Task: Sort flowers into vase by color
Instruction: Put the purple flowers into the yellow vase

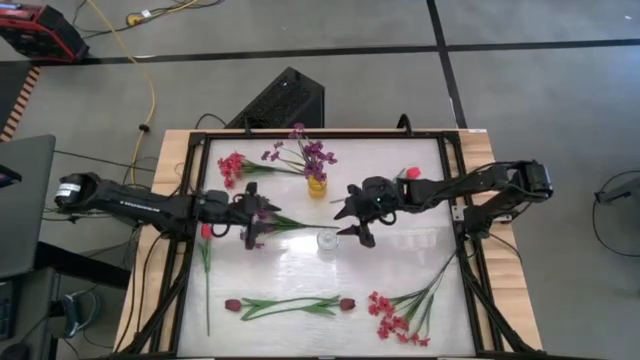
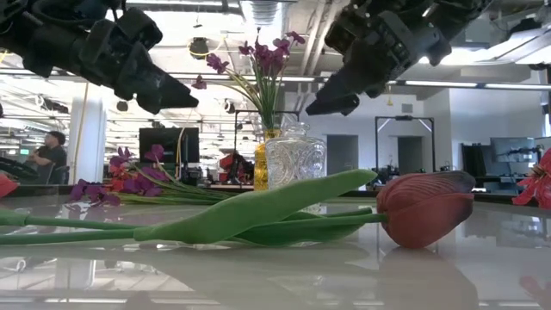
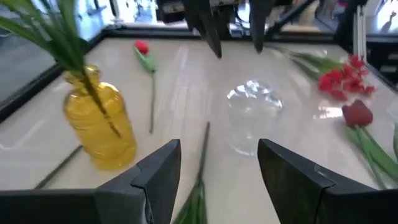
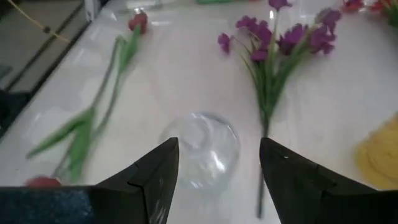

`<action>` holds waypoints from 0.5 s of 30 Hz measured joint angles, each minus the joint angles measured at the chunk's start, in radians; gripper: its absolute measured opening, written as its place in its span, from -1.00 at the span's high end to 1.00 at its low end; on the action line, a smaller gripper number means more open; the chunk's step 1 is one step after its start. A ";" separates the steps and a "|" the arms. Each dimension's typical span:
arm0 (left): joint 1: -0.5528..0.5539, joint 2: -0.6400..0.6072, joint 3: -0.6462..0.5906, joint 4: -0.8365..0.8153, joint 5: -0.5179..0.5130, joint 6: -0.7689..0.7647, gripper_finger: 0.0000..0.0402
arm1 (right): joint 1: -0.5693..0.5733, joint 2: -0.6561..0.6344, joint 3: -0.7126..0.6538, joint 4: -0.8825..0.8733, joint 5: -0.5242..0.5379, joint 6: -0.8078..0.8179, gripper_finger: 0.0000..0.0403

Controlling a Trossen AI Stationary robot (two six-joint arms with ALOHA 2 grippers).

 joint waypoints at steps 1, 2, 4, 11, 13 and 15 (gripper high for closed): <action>-0.010 0.028 0.013 -0.005 -0.009 0.010 -0.01 | 0.005 0.002 0.010 -0.001 0.002 0.016 -0.24; -0.019 0.058 0.027 -0.011 -0.021 0.023 -0.01 | 0.006 0.003 0.020 -0.006 0.011 0.032 -0.24; -0.029 0.116 0.056 -0.040 -0.053 0.039 -0.01 | 0.012 0.007 0.048 -0.025 0.056 0.053 -0.24; -0.023 0.305 0.148 -0.142 -0.107 0.067 -0.01 | 0.063 0.052 0.125 -0.053 0.210 0.067 -0.23; -0.023 0.319 0.172 -0.207 -0.111 0.069 -0.01 | 0.073 0.094 0.174 -0.060 0.258 0.085 -0.23; -0.024 0.310 0.198 -0.288 -0.125 0.068 -0.01 | 0.081 0.150 0.242 -0.101 0.285 0.095 -0.23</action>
